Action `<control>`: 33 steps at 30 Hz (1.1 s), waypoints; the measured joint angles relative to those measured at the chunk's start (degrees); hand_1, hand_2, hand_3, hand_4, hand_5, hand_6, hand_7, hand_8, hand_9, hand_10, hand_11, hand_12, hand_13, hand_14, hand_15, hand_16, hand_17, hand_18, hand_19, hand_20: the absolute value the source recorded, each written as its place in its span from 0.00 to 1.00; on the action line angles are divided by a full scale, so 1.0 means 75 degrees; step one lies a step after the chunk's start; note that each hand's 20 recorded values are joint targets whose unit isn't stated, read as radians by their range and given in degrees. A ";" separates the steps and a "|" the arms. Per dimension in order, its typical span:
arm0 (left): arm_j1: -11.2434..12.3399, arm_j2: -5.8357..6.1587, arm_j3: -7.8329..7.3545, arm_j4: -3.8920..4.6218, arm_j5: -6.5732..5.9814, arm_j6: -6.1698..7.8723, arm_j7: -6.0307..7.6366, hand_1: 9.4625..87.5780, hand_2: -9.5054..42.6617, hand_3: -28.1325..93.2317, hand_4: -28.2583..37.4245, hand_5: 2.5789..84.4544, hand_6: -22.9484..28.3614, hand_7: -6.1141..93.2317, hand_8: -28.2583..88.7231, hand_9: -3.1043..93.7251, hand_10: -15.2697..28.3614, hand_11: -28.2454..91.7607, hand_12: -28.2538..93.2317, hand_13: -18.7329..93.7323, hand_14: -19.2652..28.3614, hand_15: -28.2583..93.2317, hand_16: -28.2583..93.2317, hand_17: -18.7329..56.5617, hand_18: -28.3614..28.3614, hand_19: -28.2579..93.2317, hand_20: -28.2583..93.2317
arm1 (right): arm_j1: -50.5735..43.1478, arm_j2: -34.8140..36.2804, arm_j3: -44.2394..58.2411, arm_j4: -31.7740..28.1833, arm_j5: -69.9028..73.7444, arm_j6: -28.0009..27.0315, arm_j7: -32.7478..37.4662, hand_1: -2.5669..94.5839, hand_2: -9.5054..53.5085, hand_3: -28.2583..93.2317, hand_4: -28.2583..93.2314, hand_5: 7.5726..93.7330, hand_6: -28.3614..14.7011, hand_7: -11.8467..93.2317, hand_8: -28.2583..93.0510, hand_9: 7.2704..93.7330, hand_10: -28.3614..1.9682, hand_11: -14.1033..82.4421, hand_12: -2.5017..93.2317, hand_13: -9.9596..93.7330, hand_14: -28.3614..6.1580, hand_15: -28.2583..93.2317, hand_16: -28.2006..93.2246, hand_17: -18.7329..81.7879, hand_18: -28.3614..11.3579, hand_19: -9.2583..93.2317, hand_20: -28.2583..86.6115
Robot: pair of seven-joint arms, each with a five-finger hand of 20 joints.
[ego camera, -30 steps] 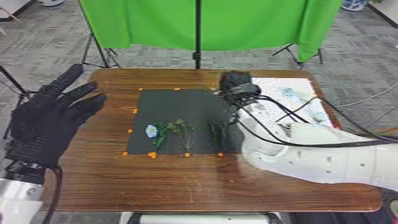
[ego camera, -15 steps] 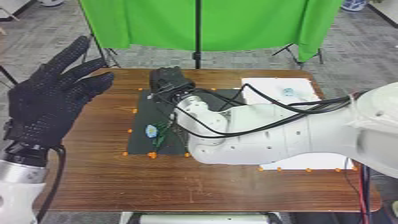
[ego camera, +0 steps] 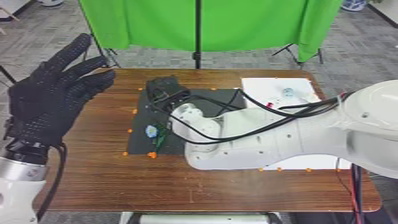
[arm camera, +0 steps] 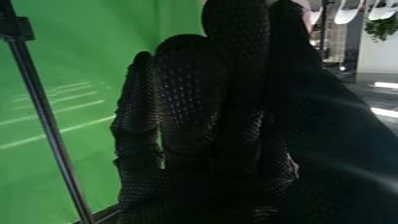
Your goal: Arrange flowers
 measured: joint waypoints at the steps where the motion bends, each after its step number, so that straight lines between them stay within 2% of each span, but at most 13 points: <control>1: -0.0013 0.0001 0.0021 0.0006 0.0000 -0.0007 -0.0004 0.13 0.31 0.85 0.00 0.29 0.54 0.21 0.15 0.28 0.76 0.39 0.34 0.32 0.96 0.61 0.18 0.11 0.93 0.67 0.51 | 0.0011 -0.0008 -0.0075 0.0012 -0.0002 0.0000 0.0003 0.60 0.00 0.70 0.00 0.88 0.86 0.25 0.21 1.00 0.80 0.39 0.26 0.87 0.78 0.77 0.41 0.44 0.33 0.86 0.50; 6: -0.0043 0.0003 0.0090 0.0017 -0.0001 -0.0021 -0.0008 0.13 0.31 0.85 0.00 0.29 0.54 0.21 0.15 0.28 0.76 0.39 0.34 0.32 0.96 0.61 0.18 0.11 0.93 0.67 0.51 | -0.0013 0.0025 -0.0243 0.0017 -0.0020 -0.0091 0.0001 0.60 0.00 0.70 0.00 0.88 0.86 0.25 0.20 1.00 0.79 0.40 0.24 0.87 0.77 0.77 0.41 0.44 0.33 0.86 0.50; 11: 0.0095 0.0003 0.0074 0.0012 -0.0004 -0.0019 0.0040 0.14 0.31 0.85 0.00 0.29 0.54 0.22 0.15 0.28 0.76 0.39 0.34 0.31 0.96 0.60 0.18 0.11 0.93 0.67 0.51 | -0.0168 0.0060 -0.0241 0.0062 0.0013 -0.0127 0.0025 0.59 0.00 0.69 0.00 0.86 0.86 0.25 0.20 1.00 0.79 0.41 0.22 0.86 0.77 0.78 0.41 0.44 0.33 0.86 0.51; 21: 0.0213 0.0003 0.0071 0.0006 -0.0004 -0.0019 0.0063 0.14 0.31 0.85 0.00 0.29 0.54 0.22 0.15 0.28 0.76 0.40 0.34 0.31 0.96 0.61 0.18 0.11 0.93 0.67 0.51 | -0.0227 0.0056 -0.0231 0.0101 0.0159 -0.0442 0.0193 0.57 0.00 0.65 0.00 0.73 0.82 0.26 0.18 0.97 0.77 0.42 0.22 0.86 0.77 0.78 0.40 0.43 0.32 0.86 0.51; 28: 0.0213 0.0003 0.0072 0.0006 -0.0011 -0.0025 0.0040 0.14 0.31 0.85 0.00 0.29 0.54 0.22 0.15 0.28 0.76 0.40 0.34 0.31 0.96 0.61 0.18 0.11 0.93 0.67 0.51 | -0.0224 0.0025 -0.0189 0.0174 0.0172 -0.0455 0.0559 0.58 0.03 0.57 0.00 0.67 0.82 0.27 0.15 0.97 0.76 0.42 0.22 0.86 0.76 0.78 0.40 0.44 0.31 0.87 0.50; 29: 0.0216 0.0003 0.0072 0.0006 -0.0013 -0.0025 0.0035 0.14 0.31 0.85 0.00 0.29 0.54 0.22 0.15 0.28 0.76 0.40 0.33 0.31 0.96 0.61 0.18 0.11 0.93 0.67 0.51 | -0.0226 0.0024 -0.0167 0.0179 0.0172 -0.0455 0.0617 0.58 0.04 0.55 0.00 0.65 0.82 0.27 0.12 0.97 0.76 0.42 0.21 0.86 0.76 0.78 0.40 0.44 0.31 0.87 0.50; 33: 0.0260 0.0003 0.0058 -0.0001 -0.0023 -0.0024 0.0035 0.15 0.31 0.85 0.00 0.29 0.54 0.22 0.15 0.28 0.76 0.40 0.33 0.31 0.96 0.61 0.18 0.11 0.93 0.67 0.51 | -0.0254 0.0016 -0.0054 0.0215 0.0170 -0.0456 0.0781 0.60 0.08 0.44 0.04 0.63 0.81 0.27 0.11 0.96 0.75 0.41 0.21 0.86 0.75 0.78 0.39 0.44 0.31 0.88 0.49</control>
